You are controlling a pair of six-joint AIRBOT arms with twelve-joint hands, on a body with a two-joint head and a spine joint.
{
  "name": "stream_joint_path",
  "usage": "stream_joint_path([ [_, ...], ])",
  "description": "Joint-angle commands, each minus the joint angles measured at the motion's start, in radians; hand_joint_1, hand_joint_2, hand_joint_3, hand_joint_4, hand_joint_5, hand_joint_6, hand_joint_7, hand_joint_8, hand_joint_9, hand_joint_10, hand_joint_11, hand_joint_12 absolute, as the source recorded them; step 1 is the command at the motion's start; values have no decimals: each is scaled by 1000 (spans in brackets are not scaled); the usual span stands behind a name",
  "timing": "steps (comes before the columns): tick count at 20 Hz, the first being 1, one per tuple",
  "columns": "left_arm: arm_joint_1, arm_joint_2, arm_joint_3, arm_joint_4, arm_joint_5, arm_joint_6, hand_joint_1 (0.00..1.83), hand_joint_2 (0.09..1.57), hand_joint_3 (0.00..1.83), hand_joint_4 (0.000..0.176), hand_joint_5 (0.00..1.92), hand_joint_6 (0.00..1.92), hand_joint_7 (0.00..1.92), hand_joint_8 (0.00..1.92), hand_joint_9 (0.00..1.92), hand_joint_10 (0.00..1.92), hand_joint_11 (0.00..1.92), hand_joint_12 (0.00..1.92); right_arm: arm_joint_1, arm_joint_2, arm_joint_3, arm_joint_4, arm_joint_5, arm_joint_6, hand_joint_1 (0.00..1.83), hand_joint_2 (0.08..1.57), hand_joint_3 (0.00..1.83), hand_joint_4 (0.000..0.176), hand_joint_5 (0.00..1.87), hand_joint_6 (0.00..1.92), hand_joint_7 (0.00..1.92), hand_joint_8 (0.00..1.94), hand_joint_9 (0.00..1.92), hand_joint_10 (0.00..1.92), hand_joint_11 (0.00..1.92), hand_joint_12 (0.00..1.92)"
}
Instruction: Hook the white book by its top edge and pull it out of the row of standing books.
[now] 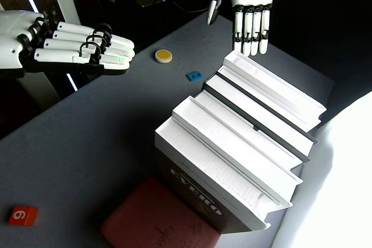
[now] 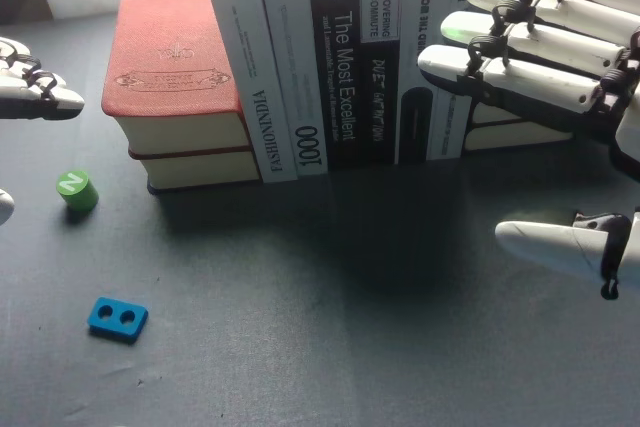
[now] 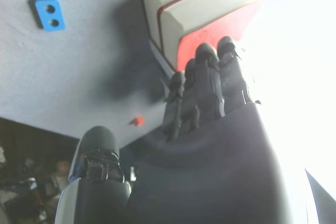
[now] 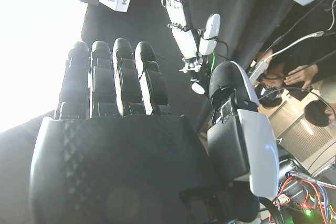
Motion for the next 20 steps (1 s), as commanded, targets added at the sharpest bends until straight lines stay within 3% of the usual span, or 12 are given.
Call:
stream_joint_path([
  [1,-12,3,4,-39,53,2,0,1111,150,0,0,0,0,0,0,0,0,0,5,2,-3,0,128,-2,0,1026,216,0,0,1,0,0,0,0,0,0],
  [2,-12,3,4,-39,53,2,0,1111,150,0,0,0,0,0,0,0,0,0,5,2,-3,0,129,-2,0,1026,216,0,0,1,0,0,0,0,0,0],
  [3,-12,3,3,-39,52,4,0,1176,37,0,0,0,0,0,0,0,0,0,5,2,-3,0,129,-2,0,1135,21,0,0,0,0,0,0,0,0,0],
  [9,-12,3,-3,-38,53,18,0,1167,22,0,0,0,0,0,0,0,0,0,5,-1,-3,3,158,-29,0,1117,8,0,0,0,0,0,0,0,0,0],
  [11,-12,2,-5,-38,55,20,0,1175,23,0,0,0,0,0,0,0,0,0,13,-9,-3,45,196,-103,0,1112,6,0,0,0,0,0,0,0,0,0],
  [15,-13,2,-3,-38,55,28,0,1178,20,0,0,0,0,0,0,0,0,0,69,-57,-1,225,168,-357,0,1108,3,0,0,0,0,0,0,0,0,0],
  [20,-15,1,-1,-38,56,28,0,1189,20,0,0,0,0,0,0,0,0,0,124,-124,14,359,216,-574,0,1127,11,0,0,0,0,0,0,0,0,0],
])
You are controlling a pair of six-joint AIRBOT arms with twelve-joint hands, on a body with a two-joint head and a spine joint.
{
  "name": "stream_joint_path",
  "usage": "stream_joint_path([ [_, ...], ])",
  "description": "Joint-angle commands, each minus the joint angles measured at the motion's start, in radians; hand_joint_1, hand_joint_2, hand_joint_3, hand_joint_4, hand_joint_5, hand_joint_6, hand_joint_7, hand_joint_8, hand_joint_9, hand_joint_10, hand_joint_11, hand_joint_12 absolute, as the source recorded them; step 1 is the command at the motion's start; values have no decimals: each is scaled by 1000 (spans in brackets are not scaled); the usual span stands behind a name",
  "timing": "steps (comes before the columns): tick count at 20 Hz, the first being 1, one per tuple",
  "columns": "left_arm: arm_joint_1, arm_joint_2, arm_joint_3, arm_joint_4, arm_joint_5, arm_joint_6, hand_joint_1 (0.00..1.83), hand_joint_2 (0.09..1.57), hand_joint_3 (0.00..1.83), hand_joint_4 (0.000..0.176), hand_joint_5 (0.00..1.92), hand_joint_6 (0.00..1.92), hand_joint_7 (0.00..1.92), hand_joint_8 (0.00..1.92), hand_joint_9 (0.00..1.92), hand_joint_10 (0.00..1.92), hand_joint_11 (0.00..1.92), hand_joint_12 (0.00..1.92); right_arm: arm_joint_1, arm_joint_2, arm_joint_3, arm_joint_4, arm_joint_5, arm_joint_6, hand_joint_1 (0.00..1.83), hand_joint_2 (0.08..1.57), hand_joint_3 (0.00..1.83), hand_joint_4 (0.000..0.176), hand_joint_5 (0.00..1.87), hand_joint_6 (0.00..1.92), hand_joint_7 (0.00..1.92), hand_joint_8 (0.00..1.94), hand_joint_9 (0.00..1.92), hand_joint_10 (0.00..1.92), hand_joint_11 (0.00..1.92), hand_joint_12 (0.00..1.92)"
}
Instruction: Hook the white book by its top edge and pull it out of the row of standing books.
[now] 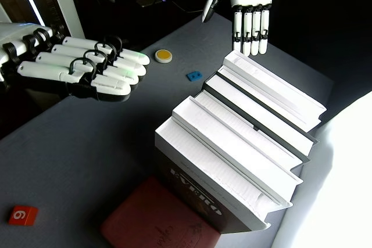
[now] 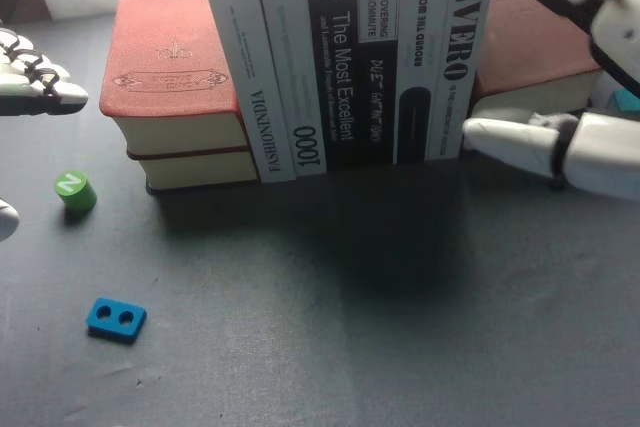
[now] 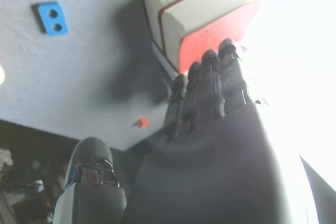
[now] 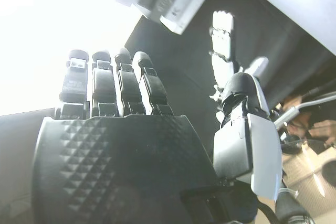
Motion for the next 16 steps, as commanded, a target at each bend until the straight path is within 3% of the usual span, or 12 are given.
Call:
stream_joint_path([
  [1,-13,1,1,-38,59,2,0,1193,21,0,0,0,0,0,0,0,0,0,19,-10,10,6,133,-35,0,1133,13,0,0,0,0,0,0,0,0,0],
  [5,-16,0,5,-38,66,2,0,1183,12,0,0,0,0,0,0,0,0,0,51,-113,76,114,176,-175,0,1136,12,0,0,0,0,0,0,0,0,0],
  [16,-16,-3,1,-37,70,2,0,1186,9,0,0,0,0,0,0,0,0,0,57,-223,165,118,198,-172,0,1146,11,0,0,0,0,0,0,0,0,0],
])
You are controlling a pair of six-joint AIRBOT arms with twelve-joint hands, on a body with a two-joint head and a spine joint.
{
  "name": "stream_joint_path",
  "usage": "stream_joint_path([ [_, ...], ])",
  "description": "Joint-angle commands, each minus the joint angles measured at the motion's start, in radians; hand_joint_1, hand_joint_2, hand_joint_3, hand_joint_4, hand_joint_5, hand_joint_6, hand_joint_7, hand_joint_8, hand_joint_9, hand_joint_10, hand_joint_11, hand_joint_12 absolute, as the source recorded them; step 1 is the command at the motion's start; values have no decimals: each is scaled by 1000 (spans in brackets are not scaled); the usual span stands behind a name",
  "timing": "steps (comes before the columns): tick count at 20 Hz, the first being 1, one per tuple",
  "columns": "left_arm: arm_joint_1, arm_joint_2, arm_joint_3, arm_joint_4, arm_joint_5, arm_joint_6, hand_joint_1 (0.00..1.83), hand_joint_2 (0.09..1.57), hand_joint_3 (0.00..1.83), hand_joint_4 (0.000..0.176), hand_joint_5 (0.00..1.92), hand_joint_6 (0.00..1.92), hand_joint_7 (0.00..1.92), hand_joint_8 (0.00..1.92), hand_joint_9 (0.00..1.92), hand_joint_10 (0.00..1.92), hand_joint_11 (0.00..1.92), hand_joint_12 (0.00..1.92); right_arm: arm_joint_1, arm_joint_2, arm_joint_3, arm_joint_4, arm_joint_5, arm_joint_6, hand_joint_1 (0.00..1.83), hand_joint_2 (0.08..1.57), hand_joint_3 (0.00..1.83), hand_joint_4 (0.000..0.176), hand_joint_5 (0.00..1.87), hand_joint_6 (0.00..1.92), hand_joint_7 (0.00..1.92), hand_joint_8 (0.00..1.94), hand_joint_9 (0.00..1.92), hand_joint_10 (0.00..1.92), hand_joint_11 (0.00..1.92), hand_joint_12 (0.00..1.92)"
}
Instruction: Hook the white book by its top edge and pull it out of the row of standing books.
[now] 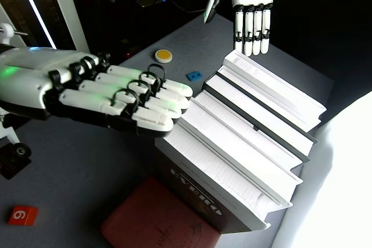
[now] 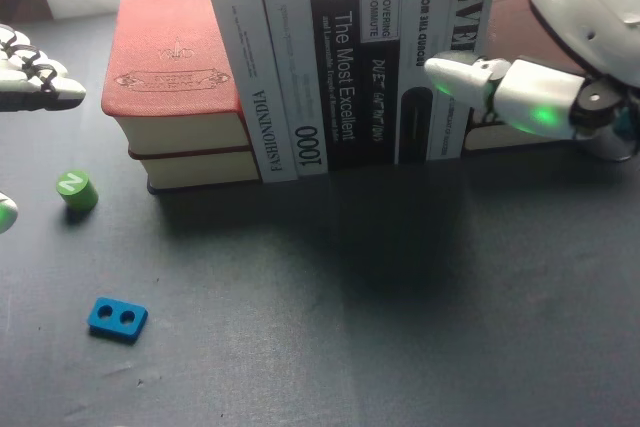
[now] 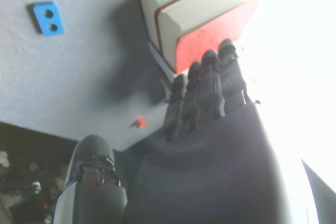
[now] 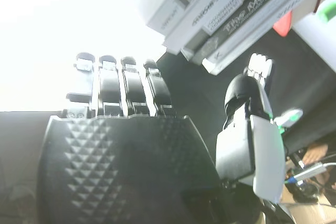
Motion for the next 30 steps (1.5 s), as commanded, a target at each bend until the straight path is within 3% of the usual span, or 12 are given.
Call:
stream_joint_path([
  [1,-15,-3,2,-38,62,2,0,1186,9,0,0,0,0,0,0,0,0,0,11,-6,7,-53,113,-5,0,1150,13,0,0,0,0,0,0,0,0,0],
  [16,-16,-13,-11,-29,62,2,0,1211,13,0,0,0,0,0,0,0,0,0,-7,-74,81,-38,112,-15,0,1162,11,0,0,0,0,0,0,0,0,0],
  [30,-18,-13,-3,-22,58,2,0,1221,11,0,0,0,0,0,0,0,0,0,-16,-72,73,41,84,-48,0,1178,11,0,0,0,0,0,0,0,0,0],
])
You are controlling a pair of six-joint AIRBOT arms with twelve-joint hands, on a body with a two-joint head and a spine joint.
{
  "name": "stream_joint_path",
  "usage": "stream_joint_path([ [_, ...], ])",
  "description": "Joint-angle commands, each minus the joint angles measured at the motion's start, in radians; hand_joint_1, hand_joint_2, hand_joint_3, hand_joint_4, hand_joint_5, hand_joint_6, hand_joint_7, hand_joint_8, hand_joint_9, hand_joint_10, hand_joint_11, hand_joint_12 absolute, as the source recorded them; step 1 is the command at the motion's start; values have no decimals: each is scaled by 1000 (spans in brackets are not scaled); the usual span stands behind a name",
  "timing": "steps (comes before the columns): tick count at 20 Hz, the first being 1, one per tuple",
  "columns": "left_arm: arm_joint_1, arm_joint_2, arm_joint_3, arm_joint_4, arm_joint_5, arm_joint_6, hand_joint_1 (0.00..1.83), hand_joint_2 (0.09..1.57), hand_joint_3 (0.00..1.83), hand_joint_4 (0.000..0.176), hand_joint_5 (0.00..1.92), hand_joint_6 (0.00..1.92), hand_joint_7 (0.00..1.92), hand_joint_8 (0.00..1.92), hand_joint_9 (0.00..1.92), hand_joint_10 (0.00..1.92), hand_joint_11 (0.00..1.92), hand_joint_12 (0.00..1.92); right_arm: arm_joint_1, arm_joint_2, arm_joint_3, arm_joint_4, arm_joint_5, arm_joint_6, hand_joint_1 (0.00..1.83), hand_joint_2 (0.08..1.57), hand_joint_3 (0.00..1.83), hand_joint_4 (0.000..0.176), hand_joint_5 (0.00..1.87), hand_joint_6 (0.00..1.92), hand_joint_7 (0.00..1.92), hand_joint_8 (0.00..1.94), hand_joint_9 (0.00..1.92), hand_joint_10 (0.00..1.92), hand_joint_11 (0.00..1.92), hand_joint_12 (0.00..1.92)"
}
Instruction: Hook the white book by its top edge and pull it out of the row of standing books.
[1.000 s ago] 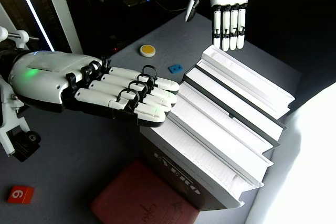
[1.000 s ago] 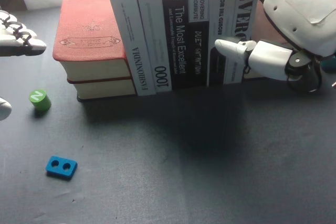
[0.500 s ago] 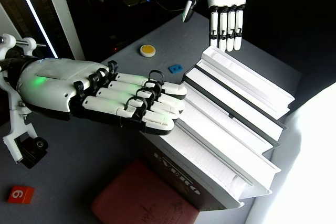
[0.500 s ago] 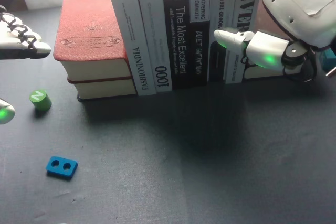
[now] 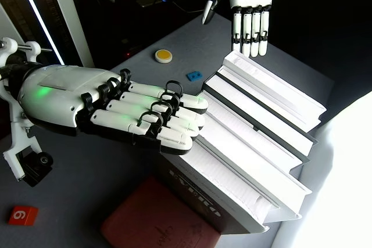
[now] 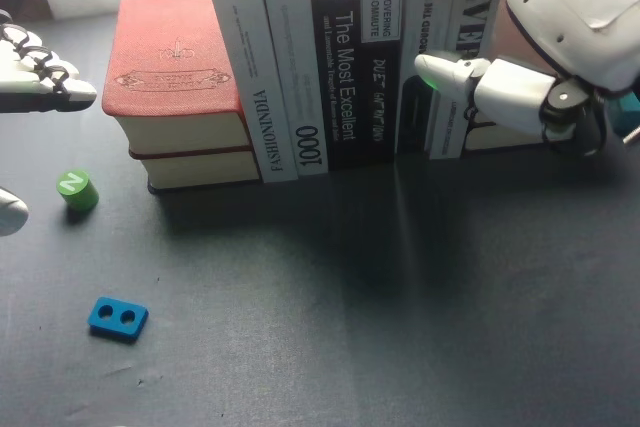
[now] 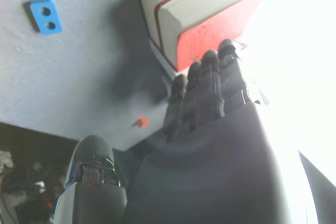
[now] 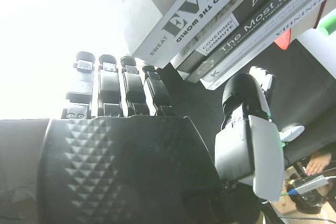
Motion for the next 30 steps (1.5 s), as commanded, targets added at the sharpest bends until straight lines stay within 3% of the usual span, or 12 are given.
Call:
stream_joint_path([
  [1,-18,-1,5,-32,54,2,0,1219,9,0,0,0,0,0,0,0,0,0,-7,10,-8,-19,55,-11,0,1179,12,0,0,0,0,0,0,0,0,0],
  [14,-17,10,5,-30,52,2,0,1226,7,0,0,0,0,0,0,0,0,0,-20,179,-245,10,-58,-55,0,1173,4,0,26,11,0,0,0,0,0,0],
  [16,-18,11,1,-30,54,1,0,1225,6,0,0,0,0,0,0,0,0,0,-29,202,-279,39,-70,-99,0,1174,4,0,44,17,3,1,0,0,0,0],
  [22,-18,12,-1,-30,55,1,0,1221,3,0,0,0,0,0,0,0,0,0,-48,248,-351,80,-68,-168,0,1182,6,0,26,3,0,0,0,0,0,0],
  [30,-19,13,-3,-30,55,1,0,1231,6,0,0,0,0,0,0,0,0,0,-91,336,-472,81,-57,-178,0,1185,3,0,43,13,9,1,0,0,0,0],
])
